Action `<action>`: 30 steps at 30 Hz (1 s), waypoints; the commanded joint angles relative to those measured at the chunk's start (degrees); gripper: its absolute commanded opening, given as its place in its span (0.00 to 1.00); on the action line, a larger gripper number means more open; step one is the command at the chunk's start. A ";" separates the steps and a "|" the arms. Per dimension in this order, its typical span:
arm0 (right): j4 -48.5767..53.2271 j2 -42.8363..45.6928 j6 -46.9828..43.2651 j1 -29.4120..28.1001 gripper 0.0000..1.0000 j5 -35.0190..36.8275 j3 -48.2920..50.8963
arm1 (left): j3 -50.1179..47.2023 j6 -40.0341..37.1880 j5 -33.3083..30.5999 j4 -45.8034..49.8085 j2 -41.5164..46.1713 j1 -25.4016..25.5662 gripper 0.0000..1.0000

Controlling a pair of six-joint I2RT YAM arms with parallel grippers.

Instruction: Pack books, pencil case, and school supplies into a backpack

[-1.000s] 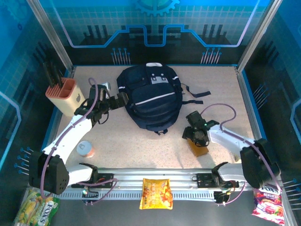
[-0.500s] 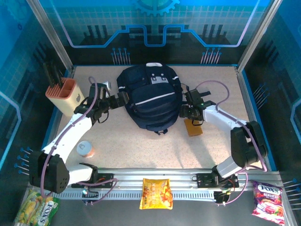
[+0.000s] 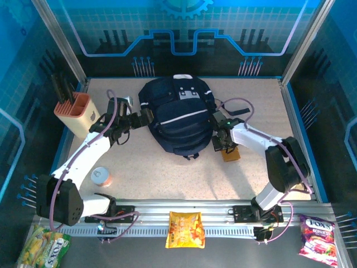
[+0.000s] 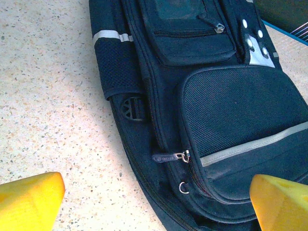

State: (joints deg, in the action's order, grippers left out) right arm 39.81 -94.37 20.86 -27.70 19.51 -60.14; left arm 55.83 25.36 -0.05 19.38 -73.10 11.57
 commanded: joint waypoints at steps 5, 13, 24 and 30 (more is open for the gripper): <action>3.87 -5.61 0.80 -0.60 0.43 3.87 -3.01 | 1.56 -1.28 1.62 1.39 0.02 -0.43 0.99; 5.40 -10.10 2.01 -0.12 0.45 2.91 -4.54 | 1.56 -1.09 2.56 1.34 -0.05 -0.41 0.99; 3.39 -4.24 5.34 3.12 0.21 -0.95 -2.42 | 1.47 -0.93 3.94 1.30 -0.54 -0.41 0.99; -4.05 9.03 7.30 6.35 0.08 -9.51 1.33 | 0.30 0.63 10.12 -1.78 -2.27 -0.33 0.99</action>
State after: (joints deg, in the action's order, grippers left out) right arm 40.38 -90.83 26.22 -22.90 16.05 -60.31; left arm 55.83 25.52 4.93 19.03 -74.06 11.57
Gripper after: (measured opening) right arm 0.101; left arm 0.992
